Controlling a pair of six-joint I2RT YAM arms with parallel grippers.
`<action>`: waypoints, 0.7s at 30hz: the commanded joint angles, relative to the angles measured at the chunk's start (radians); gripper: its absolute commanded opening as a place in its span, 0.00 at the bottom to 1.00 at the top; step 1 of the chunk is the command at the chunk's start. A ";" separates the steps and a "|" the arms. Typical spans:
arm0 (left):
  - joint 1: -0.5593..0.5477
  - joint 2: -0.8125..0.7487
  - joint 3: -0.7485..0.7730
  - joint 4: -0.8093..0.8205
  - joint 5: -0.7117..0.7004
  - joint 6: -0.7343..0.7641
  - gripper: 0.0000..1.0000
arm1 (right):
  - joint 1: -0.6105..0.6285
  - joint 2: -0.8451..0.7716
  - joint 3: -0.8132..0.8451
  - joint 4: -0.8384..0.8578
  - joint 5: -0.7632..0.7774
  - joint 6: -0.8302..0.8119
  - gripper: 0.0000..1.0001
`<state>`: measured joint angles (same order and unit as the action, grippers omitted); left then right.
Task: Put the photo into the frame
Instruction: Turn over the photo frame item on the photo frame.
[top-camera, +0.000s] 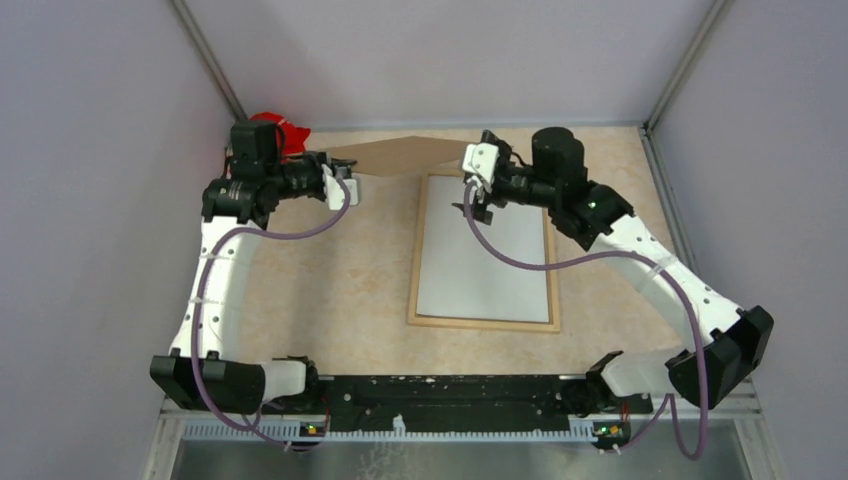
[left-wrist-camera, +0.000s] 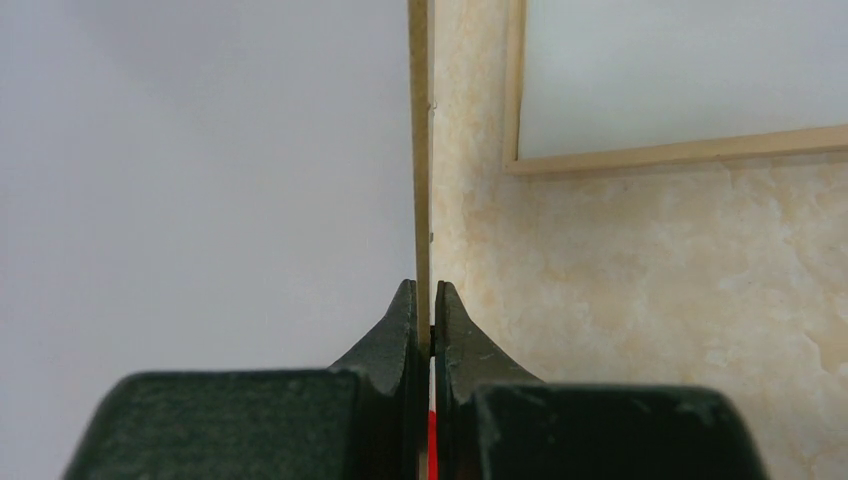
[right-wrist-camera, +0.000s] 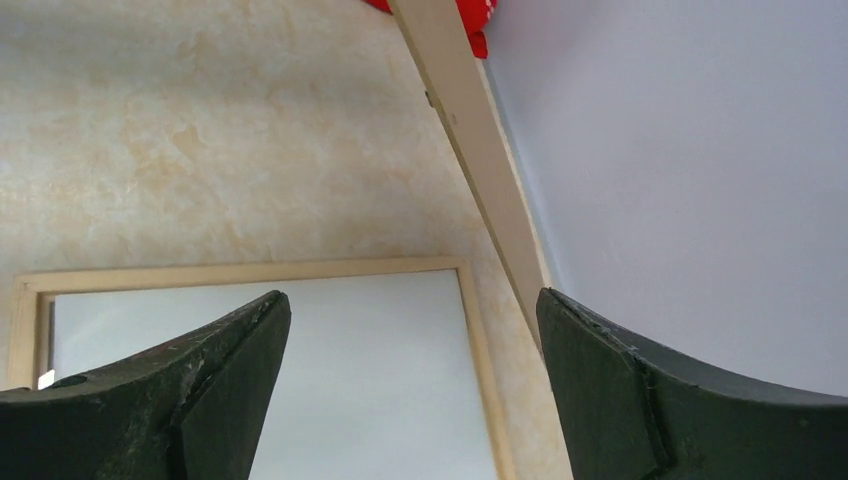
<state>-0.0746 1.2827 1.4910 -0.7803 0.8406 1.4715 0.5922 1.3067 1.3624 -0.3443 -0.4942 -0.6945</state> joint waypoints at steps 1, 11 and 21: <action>-0.004 -0.075 0.056 -0.003 0.145 0.078 0.00 | 0.065 0.004 -0.017 0.063 0.073 -0.109 0.92; -0.004 -0.120 0.074 -0.094 0.158 0.148 0.00 | 0.111 0.011 -0.002 0.087 0.123 -0.139 0.88; -0.004 -0.154 0.079 -0.126 0.193 0.166 0.00 | 0.205 0.117 0.072 0.069 0.200 -0.177 0.55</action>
<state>-0.0746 1.1725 1.5223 -0.9855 0.9150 1.5787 0.7284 1.3888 1.3582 -0.2852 -0.3344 -0.8436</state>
